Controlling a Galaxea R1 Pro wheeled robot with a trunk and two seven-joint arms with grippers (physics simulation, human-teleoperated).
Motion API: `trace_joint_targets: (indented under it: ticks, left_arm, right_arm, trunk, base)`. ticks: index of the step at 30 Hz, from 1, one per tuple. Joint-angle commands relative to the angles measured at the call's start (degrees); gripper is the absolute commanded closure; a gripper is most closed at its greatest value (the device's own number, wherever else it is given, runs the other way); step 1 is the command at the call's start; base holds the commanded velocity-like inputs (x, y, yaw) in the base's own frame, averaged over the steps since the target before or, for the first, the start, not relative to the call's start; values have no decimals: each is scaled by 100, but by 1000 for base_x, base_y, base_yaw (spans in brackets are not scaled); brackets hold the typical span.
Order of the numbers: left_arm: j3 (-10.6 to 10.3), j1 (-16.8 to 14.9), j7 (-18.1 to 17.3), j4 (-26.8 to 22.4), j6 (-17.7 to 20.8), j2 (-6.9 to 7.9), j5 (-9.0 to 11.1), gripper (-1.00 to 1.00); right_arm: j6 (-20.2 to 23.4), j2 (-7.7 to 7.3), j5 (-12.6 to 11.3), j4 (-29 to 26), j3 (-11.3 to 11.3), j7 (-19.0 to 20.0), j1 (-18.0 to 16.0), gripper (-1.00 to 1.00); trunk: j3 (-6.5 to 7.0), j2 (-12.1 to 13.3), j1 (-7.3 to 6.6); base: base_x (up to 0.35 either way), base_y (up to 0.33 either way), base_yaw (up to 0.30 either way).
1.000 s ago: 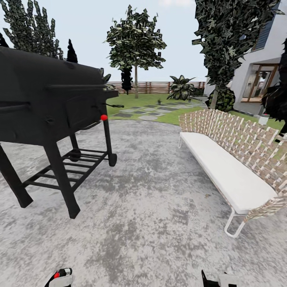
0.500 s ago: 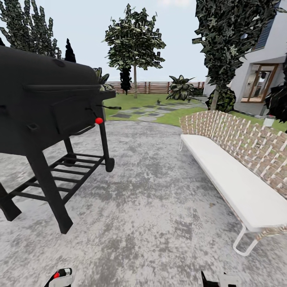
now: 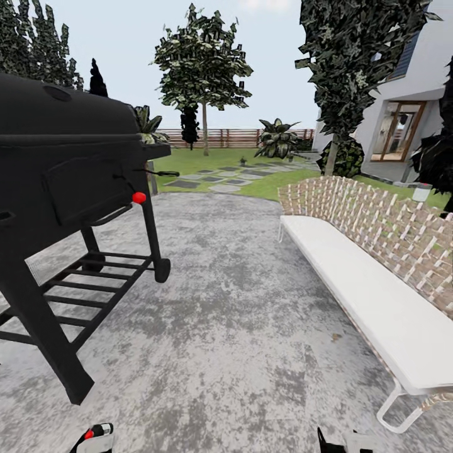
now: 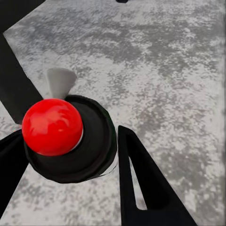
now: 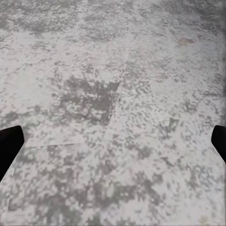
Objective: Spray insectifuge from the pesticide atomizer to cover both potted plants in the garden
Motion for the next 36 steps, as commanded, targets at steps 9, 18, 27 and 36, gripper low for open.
trace_joint_targets:
  ticks: [9,18,27,36]
  left_arm:
    - [-13,-3,-3,3,-17,-1,50,100]
    - [-13,-4,-3,4,-17,-2,50,100]
    - [-13,-4,-3,4,-17,-5,47,100]
    - [-13,-2,-3,2,-17,-4,42,100]
  right_arm:
    - [-18,-2,51,6,-57,-6,-5,-100]
    - [-17,1,50,6,-57,-25,-5,-100]
    - [-19,2,50,6,-56,-21,-5,-100]
    - [-17,2,52,6,-52,-26,-5,-100]
  trunk:
    - [-5,-2,2]
    - [-5,-2,2]
    - [-5,-2,2]
    - [-5,-2,2]
  base:
    - [335,0,-27]
    - [335,0,-1]
    - [335,0,-136]
    - [335,0,-17]
